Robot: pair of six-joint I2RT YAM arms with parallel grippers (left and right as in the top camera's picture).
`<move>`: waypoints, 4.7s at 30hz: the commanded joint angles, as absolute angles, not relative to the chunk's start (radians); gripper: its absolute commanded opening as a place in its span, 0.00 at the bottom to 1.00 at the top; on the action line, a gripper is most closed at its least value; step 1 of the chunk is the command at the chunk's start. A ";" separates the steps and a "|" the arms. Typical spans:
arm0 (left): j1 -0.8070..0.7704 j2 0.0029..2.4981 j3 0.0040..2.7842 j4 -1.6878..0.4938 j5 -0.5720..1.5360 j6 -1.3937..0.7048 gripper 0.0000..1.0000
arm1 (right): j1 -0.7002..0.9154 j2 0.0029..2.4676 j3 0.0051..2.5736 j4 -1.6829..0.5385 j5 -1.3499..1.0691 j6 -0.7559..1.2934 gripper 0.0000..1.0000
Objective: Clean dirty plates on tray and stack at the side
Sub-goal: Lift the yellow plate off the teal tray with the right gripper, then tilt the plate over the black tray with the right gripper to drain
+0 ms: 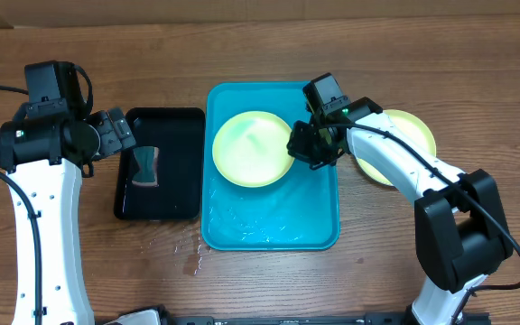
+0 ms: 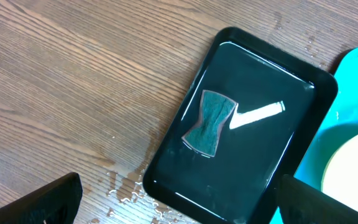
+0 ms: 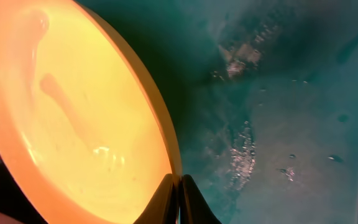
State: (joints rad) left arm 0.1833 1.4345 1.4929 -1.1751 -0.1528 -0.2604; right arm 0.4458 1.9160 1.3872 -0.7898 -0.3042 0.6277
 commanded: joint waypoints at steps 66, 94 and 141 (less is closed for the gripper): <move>0.187 1.436 1.508 -1.174 -0.148 -0.277 1.00 | 0.941 1.879 1.573 -0.652 0.414 0.726 0.04; 0.187 1.436 1.508 -1.174 -0.148 -0.277 1.00 | 1.085 1.879 1.573 -0.122 0.901 -0.073 0.04; 0.183 1.436 1.508 -1.174 -0.148 -0.277 1.00 | 1.132 1.879 1.573 0.310 0.994 -0.584 0.04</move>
State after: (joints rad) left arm 0.1833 1.4345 1.4929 -1.1751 -0.1528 -0.2604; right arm 1.1282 1.9160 1.5414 0.2977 0.9833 -0.5808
